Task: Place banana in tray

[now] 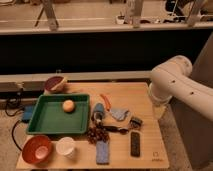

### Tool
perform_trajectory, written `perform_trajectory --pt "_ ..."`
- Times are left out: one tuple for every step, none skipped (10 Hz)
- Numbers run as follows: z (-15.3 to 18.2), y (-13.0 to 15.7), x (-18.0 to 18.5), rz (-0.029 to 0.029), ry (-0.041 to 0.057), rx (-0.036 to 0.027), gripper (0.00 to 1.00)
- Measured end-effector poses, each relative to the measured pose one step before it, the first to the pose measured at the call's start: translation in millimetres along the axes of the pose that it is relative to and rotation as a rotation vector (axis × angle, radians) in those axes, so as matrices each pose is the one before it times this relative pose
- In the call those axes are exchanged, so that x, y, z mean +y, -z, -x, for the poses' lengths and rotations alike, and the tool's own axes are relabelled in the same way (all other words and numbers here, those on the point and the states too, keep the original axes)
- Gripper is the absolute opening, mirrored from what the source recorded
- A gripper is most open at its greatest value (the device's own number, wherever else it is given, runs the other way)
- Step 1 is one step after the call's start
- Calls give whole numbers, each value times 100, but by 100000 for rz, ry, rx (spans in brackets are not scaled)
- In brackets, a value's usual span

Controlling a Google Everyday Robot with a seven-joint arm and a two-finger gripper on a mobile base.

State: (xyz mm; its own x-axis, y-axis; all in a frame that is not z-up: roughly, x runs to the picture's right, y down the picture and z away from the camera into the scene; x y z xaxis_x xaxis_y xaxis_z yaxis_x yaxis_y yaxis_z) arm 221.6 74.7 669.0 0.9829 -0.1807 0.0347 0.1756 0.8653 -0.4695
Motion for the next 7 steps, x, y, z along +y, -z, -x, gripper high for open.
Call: perform_trajectory --pt "333 287 -148 -641 1632 431 80" --pt "408 180 -265 -574 1365 117 80" --pt "475 5 -701 -1061 1821 239 80" --pt "442 -63 -537 -622 1217 96 80" --pt "868 13 -809 -957 2064 -25 80" --pt "472 16 -444 -970 1310 94 80" --pt "346 168 -488 -1038 1048 230 80"
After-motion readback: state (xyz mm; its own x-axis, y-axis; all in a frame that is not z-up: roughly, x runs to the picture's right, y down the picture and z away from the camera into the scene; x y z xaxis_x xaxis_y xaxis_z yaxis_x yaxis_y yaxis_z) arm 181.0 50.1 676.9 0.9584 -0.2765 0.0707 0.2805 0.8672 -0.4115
